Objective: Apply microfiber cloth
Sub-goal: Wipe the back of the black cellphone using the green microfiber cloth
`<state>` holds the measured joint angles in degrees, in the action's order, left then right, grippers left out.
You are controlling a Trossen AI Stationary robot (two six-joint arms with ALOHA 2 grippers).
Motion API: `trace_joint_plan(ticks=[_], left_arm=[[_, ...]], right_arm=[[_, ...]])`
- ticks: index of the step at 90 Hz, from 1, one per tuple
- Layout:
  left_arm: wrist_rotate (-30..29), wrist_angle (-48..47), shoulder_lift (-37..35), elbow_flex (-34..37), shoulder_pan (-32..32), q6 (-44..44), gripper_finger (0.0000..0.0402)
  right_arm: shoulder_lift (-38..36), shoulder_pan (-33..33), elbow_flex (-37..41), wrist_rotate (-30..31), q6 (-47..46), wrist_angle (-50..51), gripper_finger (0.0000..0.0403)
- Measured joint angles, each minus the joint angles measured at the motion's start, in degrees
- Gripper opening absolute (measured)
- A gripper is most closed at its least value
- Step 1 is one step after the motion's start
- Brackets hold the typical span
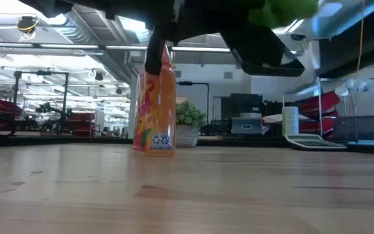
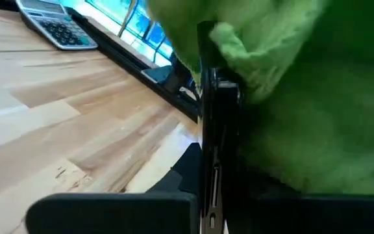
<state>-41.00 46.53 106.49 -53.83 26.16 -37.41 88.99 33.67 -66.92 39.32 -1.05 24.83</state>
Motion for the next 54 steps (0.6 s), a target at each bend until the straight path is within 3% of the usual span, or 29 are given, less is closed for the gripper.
trace_joint_plan(ticks=[18,37,54], left_arm=[[-0.1,-1.6,0.4,0.3,0.0,-0.4,0.0008],[-0.3,0.7,0.2,0.1,-0.2,0.7,0.0008],[1.1,1.9,-0.2,-0.2,0.0,0.1,0.0008]], right_arm=[[3.5,-0.6,6.4,-5.4,-5.7,-6.9,0.0014],[7.1,0.7,9.0,-15.7,-10.9,-9.2,0.0014],[7.3,3.6,7.1,-16.7,-11.8,-3.3,0.0014]])
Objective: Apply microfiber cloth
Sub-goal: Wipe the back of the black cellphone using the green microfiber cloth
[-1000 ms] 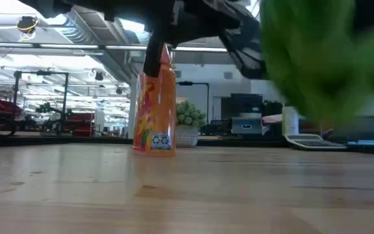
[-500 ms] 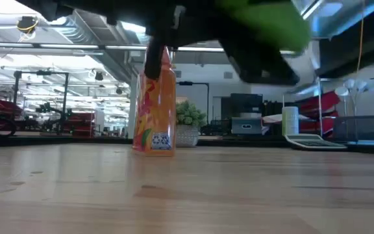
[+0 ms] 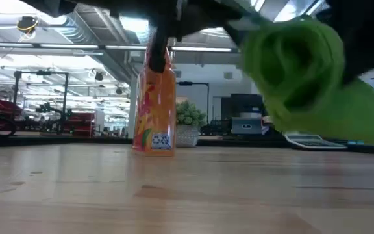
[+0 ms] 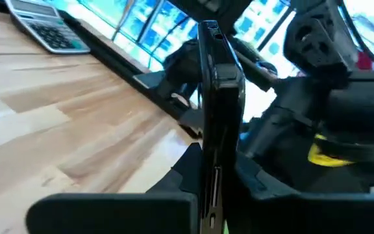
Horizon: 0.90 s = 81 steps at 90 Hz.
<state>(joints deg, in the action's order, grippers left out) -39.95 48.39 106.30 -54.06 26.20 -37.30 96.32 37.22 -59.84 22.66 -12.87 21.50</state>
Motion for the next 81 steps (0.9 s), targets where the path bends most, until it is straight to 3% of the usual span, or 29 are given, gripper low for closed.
trace_joint_plan(ticks=[18,33,47,63,81], left_arm=[[-0.4,-0.8,0.0,0.1,-0.1,0.1,0.0008],[-0.5,-1.0,0.1,0.1,-0.1,0.2,0.0008],[-0.9,-1.8,0.2,0.3,-0.1,0.2,0.0008],[-0.3,-0.8,0.5,0.5,0.0,0.6,0.0008],[-0.4,0.5,0.4,0.3,-0.1,1.5,0.0008]], right_arm=[[-3.9,2.3,-9.8,9.5,3.0,13.5,0.0014],[-5.0,0.0,-12.3,19.6,8.5,14.7,0.0014],[-4.6,-4.0,-8.3,15.8,7.1,9.3,0.0014],[-3.6,-2.1,-0.2,11.5,3.4,-3.1,0.0014],[-2.2,0.1,3.6,5.7,-3.0,-2.2,0.0014]])
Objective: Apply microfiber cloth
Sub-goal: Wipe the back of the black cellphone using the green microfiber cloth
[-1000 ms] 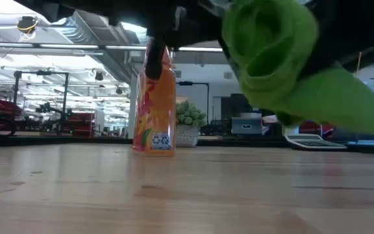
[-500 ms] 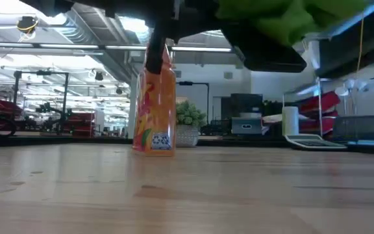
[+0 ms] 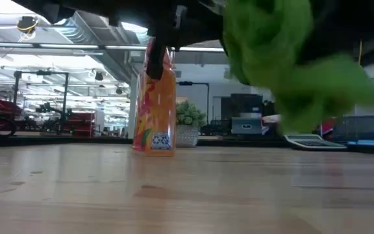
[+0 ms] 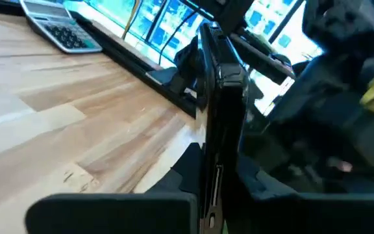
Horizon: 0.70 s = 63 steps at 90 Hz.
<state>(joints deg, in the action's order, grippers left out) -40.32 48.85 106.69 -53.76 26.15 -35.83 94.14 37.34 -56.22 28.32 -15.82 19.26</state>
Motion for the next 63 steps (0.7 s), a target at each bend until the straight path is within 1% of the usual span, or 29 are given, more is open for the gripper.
trace_joint_plan(ticks=[8,15,21,27,31,41,47,52,59,63], left_arm=[[0.8,0.8,-0.5,-0.3,0.1,-0.8,0.0008],[0.4,1.4,-0.5,-0.3,0.1,-1.1,0.0008],[1.0,0.8,-0.5,-0.4,0.1,-0.6,0.0008],[1.3,-0.7,-0.2,-0.2,0.0,-0.4,0.0008],[1.3,-0.9,-0.1,-0.1,0.0,-0.2,0.0008],[1.2,0.2,-0.3,-0.2,0.1,-0.5,0.0008],[1.7,-0.1,-0.2,-0.2,0.1,-0.4,0.0008],[1.7,-0.2,-0.2,-0.2,0.1,-0.2,0.0008],[1.0,-1.0,-0.1,0.1,0.0,-0.5,0.0008],[0.8,-1.6,0.1,0.1,-0.1,-1.1,0.0008]], right_arm=[[-0.7,0.9,-1.6,-1.1,-0.9,4.0,0.0014],[-2.7,1.4,-5.7,-2.1,-1.0,10.0,0.0014],[-4.1,2.5,-10.0,0.4,1.2,12.0,0.0014],[-5.8,2.6,-13.3,4.7,4.3,14.9,0.0014],[-6.3,2.4,-15.0,7.1,6.4,15.1,0.0014],[-7.1,0.9,-16.4,13.0,11.0,14.9,0.0014],[-7.3,-0.9,-16.3,16.0,11.6,13.9,0.0014],[-7.1,-3.2,-15.2,14.5,11.2,12.9,0.0014],[-6.3,-5.4,-12.1,8.4,10.2,8.2,0.0014],[-6.2,-5.8,-9.7,6.2,9.5,6.3,0.0014]])
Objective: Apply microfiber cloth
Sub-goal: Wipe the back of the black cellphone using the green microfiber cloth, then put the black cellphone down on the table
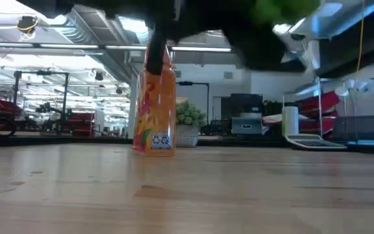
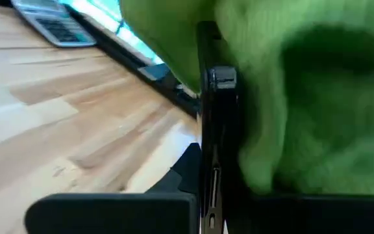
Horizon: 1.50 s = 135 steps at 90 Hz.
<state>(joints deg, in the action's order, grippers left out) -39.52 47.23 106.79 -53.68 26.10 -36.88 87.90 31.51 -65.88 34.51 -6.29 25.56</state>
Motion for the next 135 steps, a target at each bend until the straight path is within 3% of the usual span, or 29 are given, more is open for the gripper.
trace_joint_plan(ticks=[20,36,50,60,74,97,105,126,135], left_arm=[[-0.9,0.6,0.0,0.1,0.0,0.2,0.0008],[-0.1,3.1,-0.5,-0.4,0.2,0.3,0.0008],[0.6,2.3,-0.4,-0.3,0.2,1.6,0.0008],[0.6,2.5,-0.4,-0.3,0.1,1.8,0.0008],[1.2,1.7,-0.4,-0.3,0.1,1.9,0.0008],[2.8,1.8,-0.3,-0.2,0.2,5.8,0.0008],[3.1,1.9,-0.3,-0.2,0.5,6.9,0.0008],[3.4,1.9,-0.3,-0.2,0.5,7.3,0.0008],[3.4,1.9,-0.3,-0.2,0.6,7.4,0.0008]], right_arm=[[0.5,2.0,10.5,-7.9,-9.5,-8.9,0.0014],[0.8,5.8,13.6,-15.4,-17.8,-7.9,0.0014],[0.6,8.4,13.6,-22.9,-26.5,3.9,0.0014],[0.5,9.1,13.6,-24.0,-36.8,13.7,0.0021],[0.5,9.8,13.6,-24.8,-44.5,20.6,0.0082],[-2.7,7.9,7.8,-38.8,-40.7,28.9,0.0208],[-5.2,7.8,5.0,-34.0,-36.6,27.2,0.0230],[-8.9,7.8,5.7,-4.7,-27.9,11.4,0.0245],[-8.8,7.8,7.2,-2.5,-27.7,6.6,0.0246]])
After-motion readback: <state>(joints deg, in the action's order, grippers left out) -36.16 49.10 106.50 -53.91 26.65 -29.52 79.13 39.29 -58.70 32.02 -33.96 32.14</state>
